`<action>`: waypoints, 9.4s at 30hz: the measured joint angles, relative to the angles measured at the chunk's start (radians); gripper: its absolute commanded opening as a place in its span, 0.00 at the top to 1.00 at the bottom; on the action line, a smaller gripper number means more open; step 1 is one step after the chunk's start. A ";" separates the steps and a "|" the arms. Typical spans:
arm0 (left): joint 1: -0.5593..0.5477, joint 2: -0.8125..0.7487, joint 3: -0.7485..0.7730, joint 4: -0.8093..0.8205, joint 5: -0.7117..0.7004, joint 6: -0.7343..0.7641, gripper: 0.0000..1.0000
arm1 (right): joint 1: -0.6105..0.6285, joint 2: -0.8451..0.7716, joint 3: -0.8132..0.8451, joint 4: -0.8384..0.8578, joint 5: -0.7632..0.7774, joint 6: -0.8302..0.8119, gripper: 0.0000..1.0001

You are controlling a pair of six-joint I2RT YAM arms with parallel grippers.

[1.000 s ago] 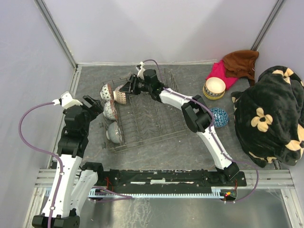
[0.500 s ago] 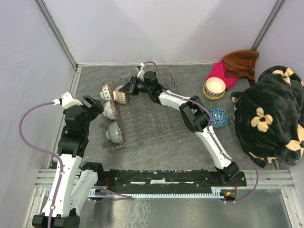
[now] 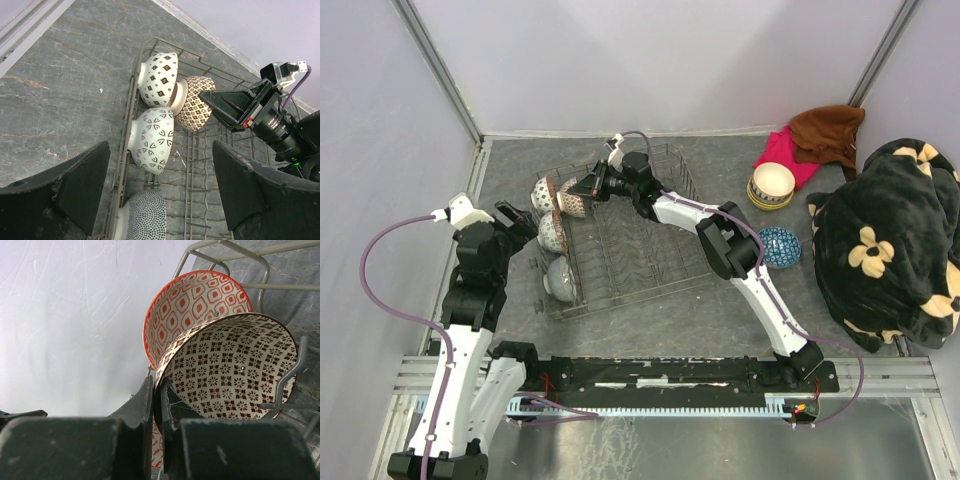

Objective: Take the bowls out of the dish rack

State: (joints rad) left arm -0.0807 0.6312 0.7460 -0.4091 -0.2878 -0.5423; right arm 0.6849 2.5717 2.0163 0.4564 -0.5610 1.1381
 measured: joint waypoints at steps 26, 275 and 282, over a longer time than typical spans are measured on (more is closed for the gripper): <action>0.000 -0.030 0.011 -0.014 -0.026 0.000 0.10 | 0.000 -0.197 -0.080 0.120 -0.008 0.053 0.99; 0.000 -0.015 -0.016 0.000 -0.043 0.000 0.10 | 0.074 -1.307 -0.692 -0.967 0.981 -0.724 0.99; 0.000 0.025 -0.017 0.034 -0.018 0.000 0.10 | -0.068 -1.315 -0.692 -1.224 1.094 -0.764 0.99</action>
State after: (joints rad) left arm -0.0807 0.6559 0.7292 -0.3752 -0.3054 -0.5426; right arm 0.6167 1.2564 1.3243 -0.7673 0.5327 0.3737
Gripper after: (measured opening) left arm 0.904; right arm 0.120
